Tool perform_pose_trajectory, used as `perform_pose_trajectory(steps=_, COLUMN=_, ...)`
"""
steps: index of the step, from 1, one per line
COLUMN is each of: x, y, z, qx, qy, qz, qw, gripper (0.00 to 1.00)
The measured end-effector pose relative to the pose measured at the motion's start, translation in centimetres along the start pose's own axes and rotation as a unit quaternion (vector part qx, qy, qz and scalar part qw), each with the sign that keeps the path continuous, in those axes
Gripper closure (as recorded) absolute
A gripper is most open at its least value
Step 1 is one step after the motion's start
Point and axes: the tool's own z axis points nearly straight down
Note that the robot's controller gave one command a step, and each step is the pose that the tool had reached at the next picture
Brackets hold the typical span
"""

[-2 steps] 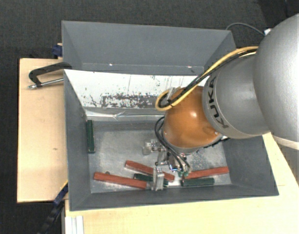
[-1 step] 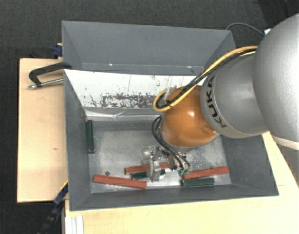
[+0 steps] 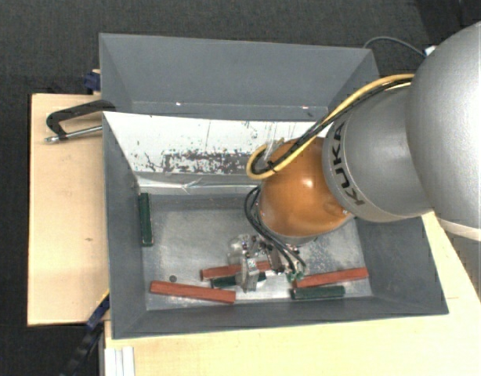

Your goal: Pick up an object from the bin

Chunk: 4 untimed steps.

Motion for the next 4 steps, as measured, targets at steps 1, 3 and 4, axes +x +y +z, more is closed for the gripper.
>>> perform_pose_trajectory(steps=1, x=0.0, y=0.0, z=-0.2, qx=0.0, qy=0.0003, qz=0.0, qw=1.0, gripper=1.0)
perform_pose_trajectory(steps=3, x=0.1, y=0.1, z=-2.4, qx=0.0, qy=0.0024, qz=0.0, qw=1.0, gripper=1.0)
perform_pose_trajectory(steps=4, x=0.1, y=0.1, z=-4.1, qx=0.0, qy=0.0047, qz=0.0, qw=1.0, gripper=1.0)
